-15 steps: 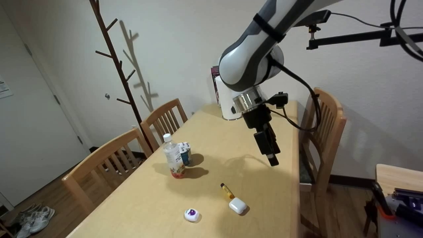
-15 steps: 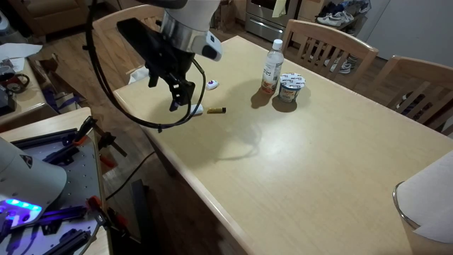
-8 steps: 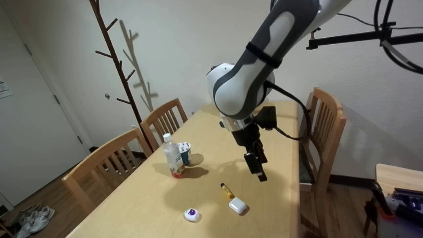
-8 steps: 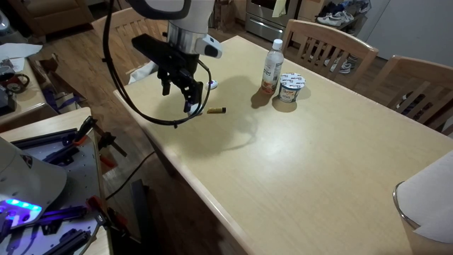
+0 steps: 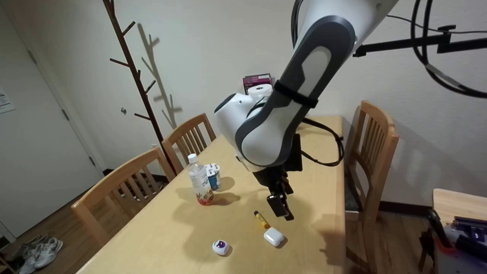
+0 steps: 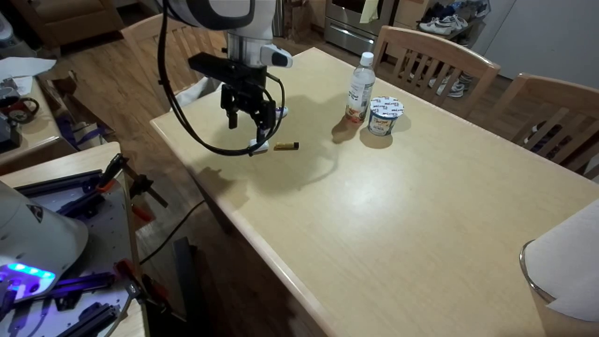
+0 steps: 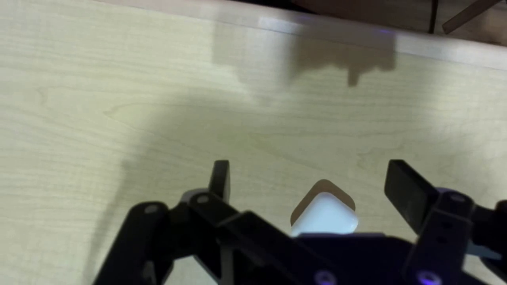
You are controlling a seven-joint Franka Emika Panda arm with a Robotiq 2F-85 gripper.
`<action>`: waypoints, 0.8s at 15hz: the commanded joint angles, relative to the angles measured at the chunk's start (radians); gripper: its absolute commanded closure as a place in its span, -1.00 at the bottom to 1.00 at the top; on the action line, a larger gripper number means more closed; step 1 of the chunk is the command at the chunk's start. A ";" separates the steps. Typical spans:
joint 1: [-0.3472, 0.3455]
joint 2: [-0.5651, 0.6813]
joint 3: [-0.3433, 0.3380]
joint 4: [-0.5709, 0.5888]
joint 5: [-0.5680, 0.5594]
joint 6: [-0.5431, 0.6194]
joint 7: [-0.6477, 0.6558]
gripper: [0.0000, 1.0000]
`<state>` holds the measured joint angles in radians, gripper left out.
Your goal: Move the chapstick to the left
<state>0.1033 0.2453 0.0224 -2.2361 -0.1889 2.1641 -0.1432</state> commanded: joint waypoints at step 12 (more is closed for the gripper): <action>0.011 0.067 -0.037 -0.094 0.098 0.438 0.296 -1.00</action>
<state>0.0923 0.3179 0.0132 -2.3232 -0.0451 2.5880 0.0662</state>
